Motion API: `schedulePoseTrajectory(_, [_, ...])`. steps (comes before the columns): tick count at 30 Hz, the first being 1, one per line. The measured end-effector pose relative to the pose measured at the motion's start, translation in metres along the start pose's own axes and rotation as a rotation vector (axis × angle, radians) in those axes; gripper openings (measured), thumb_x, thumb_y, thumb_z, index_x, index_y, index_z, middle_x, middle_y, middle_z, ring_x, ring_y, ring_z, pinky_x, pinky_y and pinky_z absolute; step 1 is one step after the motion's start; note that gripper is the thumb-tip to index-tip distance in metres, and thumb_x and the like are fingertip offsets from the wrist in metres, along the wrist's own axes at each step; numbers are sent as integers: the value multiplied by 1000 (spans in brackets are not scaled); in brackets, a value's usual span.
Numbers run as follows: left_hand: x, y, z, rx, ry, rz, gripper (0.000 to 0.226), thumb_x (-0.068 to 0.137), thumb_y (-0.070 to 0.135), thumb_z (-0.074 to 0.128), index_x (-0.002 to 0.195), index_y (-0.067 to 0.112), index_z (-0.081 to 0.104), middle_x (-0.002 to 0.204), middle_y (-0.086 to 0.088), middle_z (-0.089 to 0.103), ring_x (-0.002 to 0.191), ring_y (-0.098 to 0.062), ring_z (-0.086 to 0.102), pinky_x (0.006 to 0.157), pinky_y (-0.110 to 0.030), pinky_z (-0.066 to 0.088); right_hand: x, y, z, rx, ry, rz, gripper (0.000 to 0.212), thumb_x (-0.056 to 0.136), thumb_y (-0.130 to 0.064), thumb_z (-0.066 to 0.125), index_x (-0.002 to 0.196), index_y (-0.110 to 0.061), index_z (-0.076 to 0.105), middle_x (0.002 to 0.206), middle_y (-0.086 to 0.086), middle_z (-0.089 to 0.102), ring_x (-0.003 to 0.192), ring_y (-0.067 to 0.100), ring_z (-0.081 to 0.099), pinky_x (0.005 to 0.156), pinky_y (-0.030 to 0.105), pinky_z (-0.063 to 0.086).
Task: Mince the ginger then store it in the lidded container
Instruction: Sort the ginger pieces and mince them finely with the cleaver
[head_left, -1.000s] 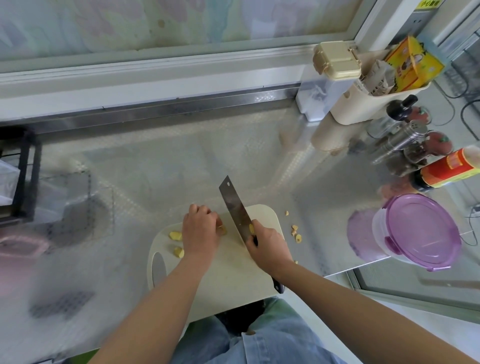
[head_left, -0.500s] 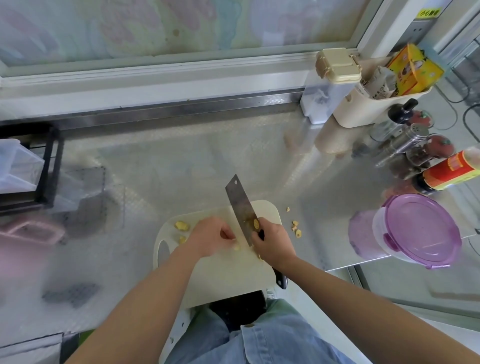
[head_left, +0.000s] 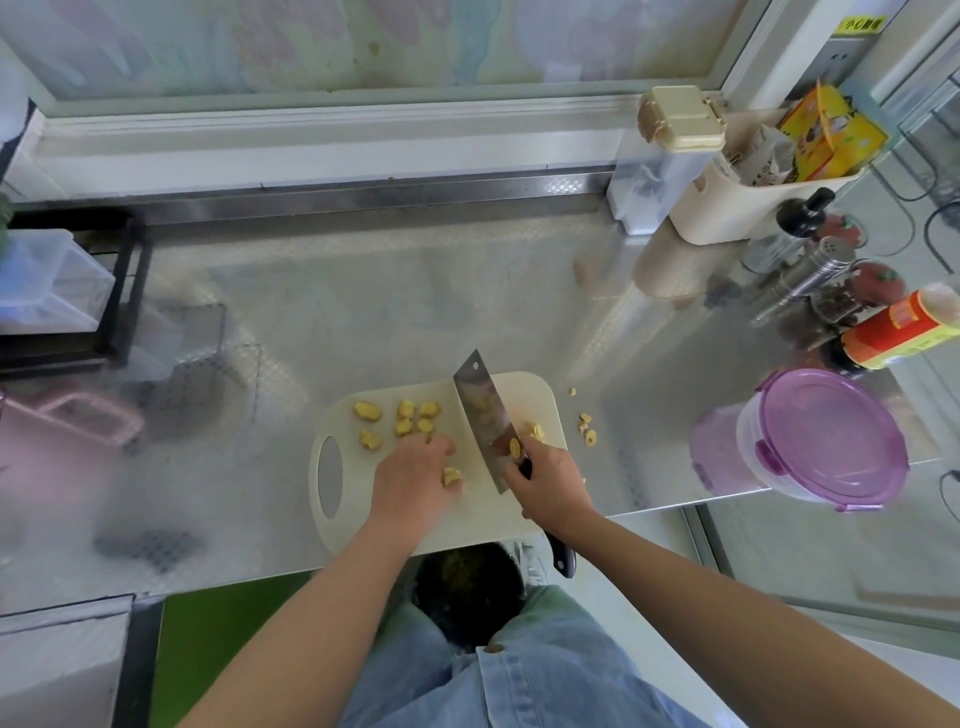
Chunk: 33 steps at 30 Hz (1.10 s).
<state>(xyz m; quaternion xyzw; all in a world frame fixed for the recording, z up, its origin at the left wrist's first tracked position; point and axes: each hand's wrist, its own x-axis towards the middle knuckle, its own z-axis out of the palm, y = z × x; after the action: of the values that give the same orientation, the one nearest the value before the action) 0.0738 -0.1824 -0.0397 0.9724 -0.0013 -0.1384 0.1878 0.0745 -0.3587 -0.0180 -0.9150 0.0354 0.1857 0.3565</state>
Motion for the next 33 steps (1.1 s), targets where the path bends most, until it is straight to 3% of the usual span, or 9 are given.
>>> schedulePoseTrajectory(5, [-9, 1, 7, 72, 31, 27, 40, 80, 37, 70, 114, 22, 59, 111, 1, 55, 107, -19, 51, 75, -29, 45, -2, 6, 4, 14, -14, 12, 12, 87, -19, 50, 76, -14, 50, 61, 12, 54, 56, 35, 59, 51, 50, 53])
schedulePoseTrajectory(12, [-6, 2, 8, 93, 87, 47, 19, 83, 28, 68, 100, 20, 72, 93, -1, 62, 92, -21, 57, 67, -32, 47, -1, 9, 7, -2, -6, 7, 16, 89, -18, 50, 74, -15, 45, 61, 14, 57, 55, 34, 62, 52, 47, 54])
schedulePoseTrajectory(17, [-7, 2, 8, 68, 70, 48, 29, 83, 33, 69, 110, 22, 67, 98, 1, 60, 96, -20, 55, 69, -30, 45, -2, 9, 9, -19, 5, -5, 29, 87, -16, 50, 64, -24, 33, 57, 10, 50, 54, 34, 60, 50, 42, 50])
schedulePoseTrajectory(22, [-14, 1, 5, -177, 101, -199, 22, 83, 35, 66, 100, 22, 64, 95, 5, 63, 89, -19, 59, 71, -30, 46, -10, 12, 7, -94, 18, -92, 31, 87, -15, 52, 65, -19, 31, 49, -2, 33, 46, 16, 27, 47, 30, 23])
schedulePoseTrajectory(26, [-15, 2, 7, -373, 93, -396, 8, 84, 26, 66, 89, 22, 71, 90, 5, 70, 87, -18, 63, 69, -26, 43, -19, 15, 2, -229, -38, -126, 21, 89, -18, 50, 74, -17, 36, 51, -4, 35, 45, 13, 29, 44, 25, 20])
schedulePoseTrajectory(33, [-11, 23, 13, -473, 38, -531, 10, 84, 30, 71, 88, 23, 77, 90, 1, 73, 87, -22, 65, 66, -24, 40, -35, 21, 1, -374, -108, -107, 13, 90, -22, 45, 81, -15, 40, 61, 2, 45, 49, 14, 37, 45, 25, 27])
